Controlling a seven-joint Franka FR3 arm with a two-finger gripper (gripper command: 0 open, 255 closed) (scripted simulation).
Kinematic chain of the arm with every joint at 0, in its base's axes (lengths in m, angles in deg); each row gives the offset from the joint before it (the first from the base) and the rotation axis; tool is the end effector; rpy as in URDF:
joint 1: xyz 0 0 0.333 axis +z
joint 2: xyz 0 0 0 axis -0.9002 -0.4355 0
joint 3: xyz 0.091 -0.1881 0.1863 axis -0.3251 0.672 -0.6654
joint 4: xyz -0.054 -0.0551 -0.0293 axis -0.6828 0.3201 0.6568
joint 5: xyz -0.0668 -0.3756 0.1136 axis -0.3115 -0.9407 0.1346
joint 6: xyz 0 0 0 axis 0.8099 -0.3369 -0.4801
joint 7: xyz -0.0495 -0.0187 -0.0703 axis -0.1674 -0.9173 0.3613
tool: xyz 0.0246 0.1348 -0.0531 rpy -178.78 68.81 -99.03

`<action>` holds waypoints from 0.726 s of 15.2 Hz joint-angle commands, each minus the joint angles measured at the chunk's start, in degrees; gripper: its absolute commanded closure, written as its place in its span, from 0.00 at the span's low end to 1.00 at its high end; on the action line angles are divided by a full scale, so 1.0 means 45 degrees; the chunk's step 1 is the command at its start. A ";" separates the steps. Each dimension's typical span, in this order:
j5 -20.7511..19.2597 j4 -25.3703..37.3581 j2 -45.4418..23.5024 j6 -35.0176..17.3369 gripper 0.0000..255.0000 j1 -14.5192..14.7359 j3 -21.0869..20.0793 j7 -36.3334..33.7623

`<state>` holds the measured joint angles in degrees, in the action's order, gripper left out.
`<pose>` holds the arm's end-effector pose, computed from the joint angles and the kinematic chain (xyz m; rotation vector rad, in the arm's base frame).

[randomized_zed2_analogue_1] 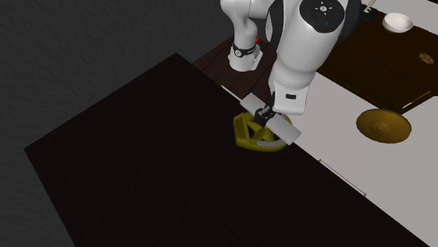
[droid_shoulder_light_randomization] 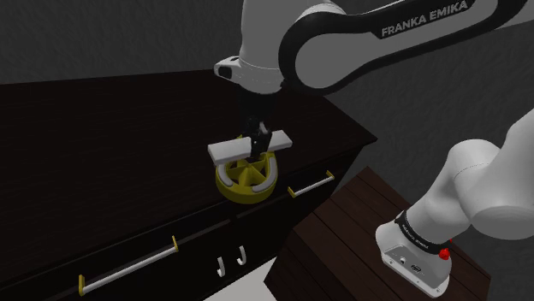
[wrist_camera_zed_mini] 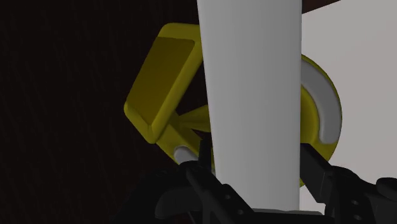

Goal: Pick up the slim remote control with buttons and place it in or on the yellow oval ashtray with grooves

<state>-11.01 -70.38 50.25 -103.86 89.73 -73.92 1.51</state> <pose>0.4230 0.3314 0.3434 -2.5601 -1.7943 0.0215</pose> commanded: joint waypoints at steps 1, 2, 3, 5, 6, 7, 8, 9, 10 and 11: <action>-0.0028 -0.0193 -0.0133 -0.0333 1.00 -0.0001 -0.0001 -0.0010; -0.0044 -0.0290 -0.0204 -0.0501 1.00 0.0000 -0.0004 -0.0020; -0.0060 -0.0385 -0.0279 -0.0669 1.00 0.0002 -0.0007 -0.0030; -0.0095 -0.0566 -0.0436 -0.1004 1.00 0.0006 -0.0012 -0.0053; -0.0115 -0.0652 -0.0519 -0.1172 1.00 0.0008 -0.0014 -0.0066; -0.0144 -0.0772 -0.0642 -0.1411 1.00 0.0011 -0.0017 -0.0085; -0.0143 -0.0775 -0.0639 -0.1412 1.00 0.0011 -0.0016 -0.0084; -0.0144 -0.0772 -0.0641 -0.1411 1.00 0.0011 -0.0016 -0.0084; -0.0144 -0.0772 -0.0641 -0.1411 1.00 0.0011 -0.0016 -0.0084; -0.0144 -0.0772 -0.0642 -0.1411 1.00 0.0011 -0.0016 -0.0085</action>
<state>-11.64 -73.86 47.43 -110.13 89.77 -73.98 1.15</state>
